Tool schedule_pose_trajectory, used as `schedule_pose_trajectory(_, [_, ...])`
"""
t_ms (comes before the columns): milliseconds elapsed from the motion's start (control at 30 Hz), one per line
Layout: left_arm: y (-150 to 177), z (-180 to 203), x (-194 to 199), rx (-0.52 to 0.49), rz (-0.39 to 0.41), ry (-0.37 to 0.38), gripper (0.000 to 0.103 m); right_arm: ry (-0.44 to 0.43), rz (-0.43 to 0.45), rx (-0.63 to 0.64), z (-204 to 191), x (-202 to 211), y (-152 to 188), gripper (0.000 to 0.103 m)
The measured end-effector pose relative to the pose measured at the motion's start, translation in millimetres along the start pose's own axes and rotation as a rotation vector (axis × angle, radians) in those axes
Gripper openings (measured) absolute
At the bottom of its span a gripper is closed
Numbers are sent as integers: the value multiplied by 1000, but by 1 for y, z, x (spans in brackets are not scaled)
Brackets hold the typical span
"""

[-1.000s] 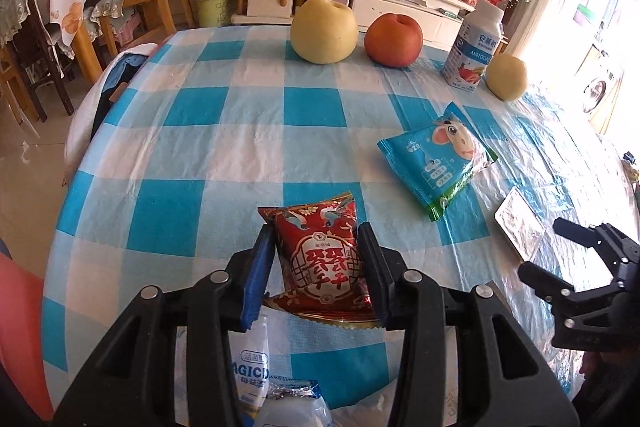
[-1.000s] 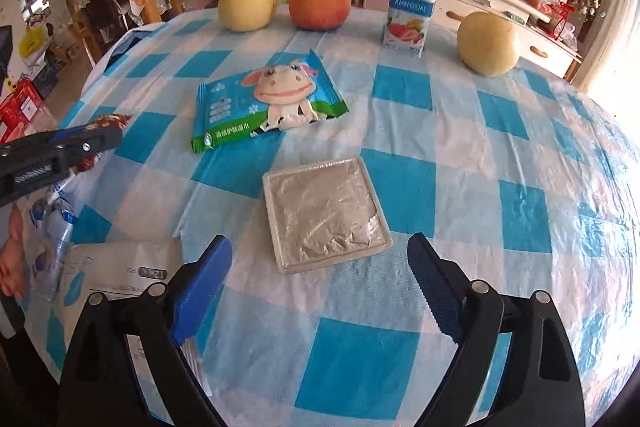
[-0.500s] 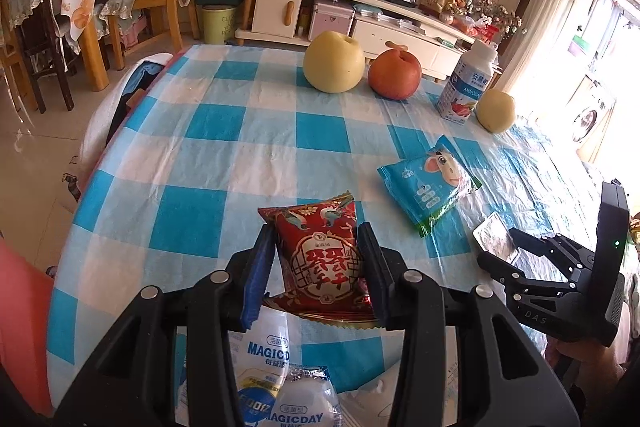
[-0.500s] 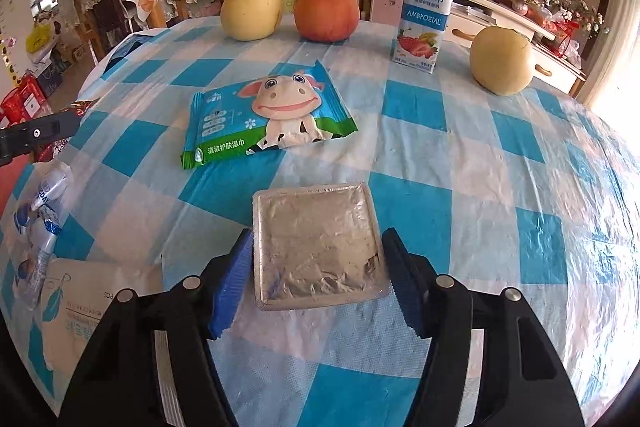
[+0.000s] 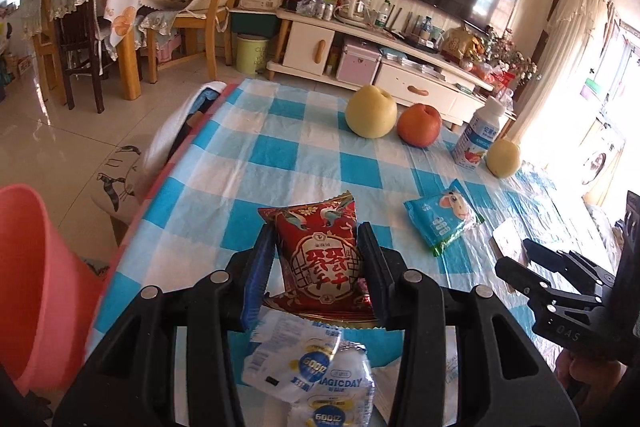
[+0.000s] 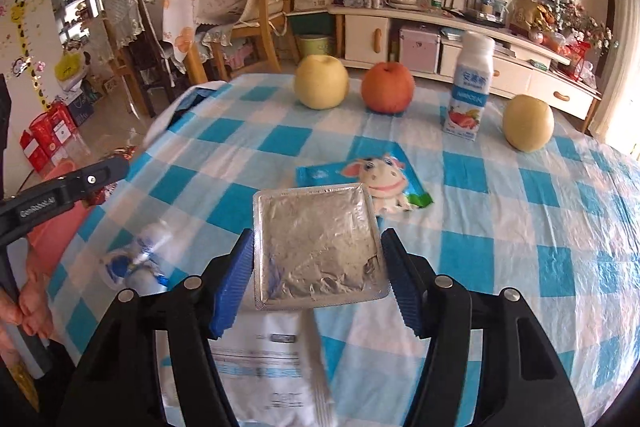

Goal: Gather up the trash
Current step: 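Lift the silver foil packet with the right gripper while the left holds the bag, then carry both held items to the pink bucket with the right and left grippers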

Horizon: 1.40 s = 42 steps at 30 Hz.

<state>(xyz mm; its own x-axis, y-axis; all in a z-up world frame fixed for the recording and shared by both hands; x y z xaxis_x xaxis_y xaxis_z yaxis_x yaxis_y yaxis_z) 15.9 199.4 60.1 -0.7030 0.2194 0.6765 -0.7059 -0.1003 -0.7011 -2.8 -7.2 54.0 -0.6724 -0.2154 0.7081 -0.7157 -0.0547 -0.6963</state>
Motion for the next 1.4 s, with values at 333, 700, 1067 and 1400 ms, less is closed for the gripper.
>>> schedule_pose_trajectory(333, [-12, -109, 63, 257, 163, -212, 30, -338, 38, 100, -160, 24, -37, 64])
schedule_pose_trajectory(700, [-7, -159, 56, 374, 94, -32, 29, -366, 2, 150, -225, 10, -44, 64])
schedule_pose_trajectory(1067, [44, -83, 17, 25, -165, -76, 32, -240, -25, 60, -128, 23, -3, 64])
schedule_pose_trajectory(1400, [67, -81, -5, -37, -266, -223, 56, -265, 13, 24, -98, 40, 2, 65])
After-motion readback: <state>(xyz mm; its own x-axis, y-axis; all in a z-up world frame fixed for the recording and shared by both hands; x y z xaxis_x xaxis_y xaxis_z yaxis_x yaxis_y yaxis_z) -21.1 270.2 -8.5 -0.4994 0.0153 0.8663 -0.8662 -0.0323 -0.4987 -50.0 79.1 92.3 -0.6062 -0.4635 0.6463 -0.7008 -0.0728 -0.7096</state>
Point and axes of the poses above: each gripper's, at about its wrist camera, not at the fingertips, and x roughly against the way its jaws point, z to its right, y to its underside, the point moved 4 cm from there along -x, roughly the way its jaws point
